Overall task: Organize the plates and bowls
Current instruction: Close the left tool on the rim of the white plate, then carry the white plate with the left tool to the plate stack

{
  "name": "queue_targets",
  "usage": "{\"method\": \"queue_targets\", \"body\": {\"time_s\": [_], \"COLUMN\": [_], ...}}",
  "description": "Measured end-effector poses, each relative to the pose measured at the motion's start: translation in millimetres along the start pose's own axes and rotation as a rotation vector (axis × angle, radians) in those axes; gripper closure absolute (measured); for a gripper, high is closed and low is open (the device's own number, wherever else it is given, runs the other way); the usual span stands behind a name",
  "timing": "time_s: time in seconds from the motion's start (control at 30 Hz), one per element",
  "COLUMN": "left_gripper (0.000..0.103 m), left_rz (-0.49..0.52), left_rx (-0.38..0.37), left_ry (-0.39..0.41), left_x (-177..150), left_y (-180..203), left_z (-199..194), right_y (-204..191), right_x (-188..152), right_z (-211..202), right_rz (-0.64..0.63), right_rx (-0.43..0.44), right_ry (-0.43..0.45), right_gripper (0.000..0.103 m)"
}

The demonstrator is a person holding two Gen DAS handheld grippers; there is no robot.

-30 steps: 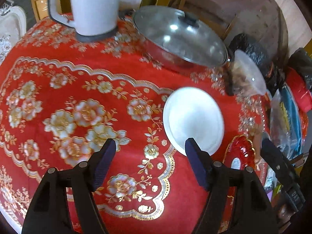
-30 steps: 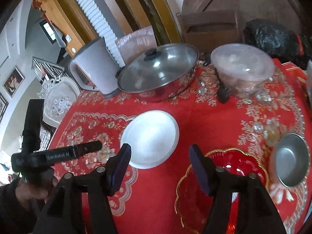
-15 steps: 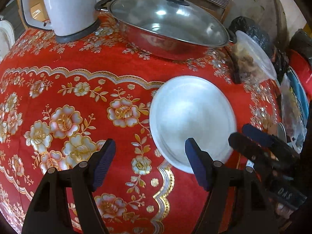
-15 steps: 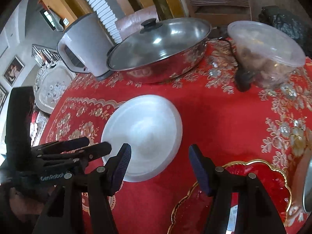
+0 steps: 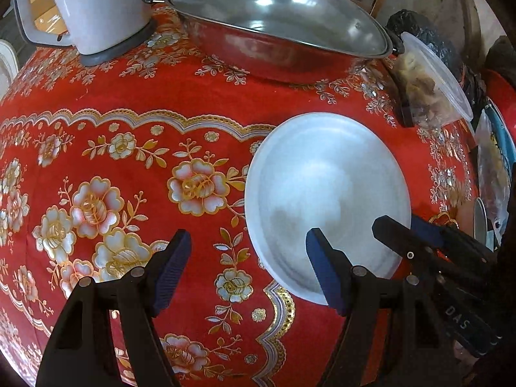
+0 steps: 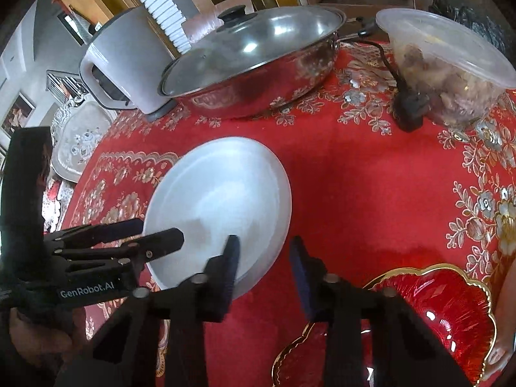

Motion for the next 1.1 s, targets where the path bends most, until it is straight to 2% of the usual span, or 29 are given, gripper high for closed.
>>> {"method": "queue_targets", "body": {"time_s": [0.07,0.1,0.17,0.2,0.23,0.47,0.7,0.87,1.1], "left_gripper": [0.03,0.031,0.048,0.073,0.091,0.091,0.09,0.09,0.09], "left_rz": [0.003,0.002,-0.004,-0.01,-0.017,-0.02,-0.01,-0.01,0.03], "left_rx": [-0.008,-0.012,-0.019,-0.024,-0.032,-0.06,-0.091,-0.123,-0.13], "left_ry": [-0.001,-0.001,-0.002,-0.013,-0.03,-0.013,-0.001,0.033,0.081], "left_x": [1,1,2,2,0,0,-10,-21,-40], "left_y": [2,2,3,3,3,8,10,9,-5], "left_z": [1,1,2,4,6,-12,-47,-86,-137], "right_y": [1,2,1,1,0,-5,-21,-47,-92], "right_x": [-1,-1,-1,-1,-1,1,3,2,-16], "right_z": [0,0,0,-1,-2,-17,-54,-90,-136], "right_rz": [0.003,0.003,0.007,0.011,0.015,0.05,0.089,0.066,0.025], "right_rx": [-0.006,-0.006,-0.006,-0.003,0.006,0.012,0.043,0.04,0.014], "right_ry": [0.003,0.004,0.002,0.006,0.006,0.008,0.049,0.098,0.142], "right_gripper": [0.073,0.079,0.087,0.09,0.091,0.091,0.091,0.091,0.091]}}
Point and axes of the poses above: each gripper's, at about its wrist camera, not at the fingertips, and z roughly the way its jaws point, y to its right, x to its top, the point moved 9 cm from there along z, roughly the way its jaws point, and after that the axes turned 7 degrees about y, right-handed, at the moved point
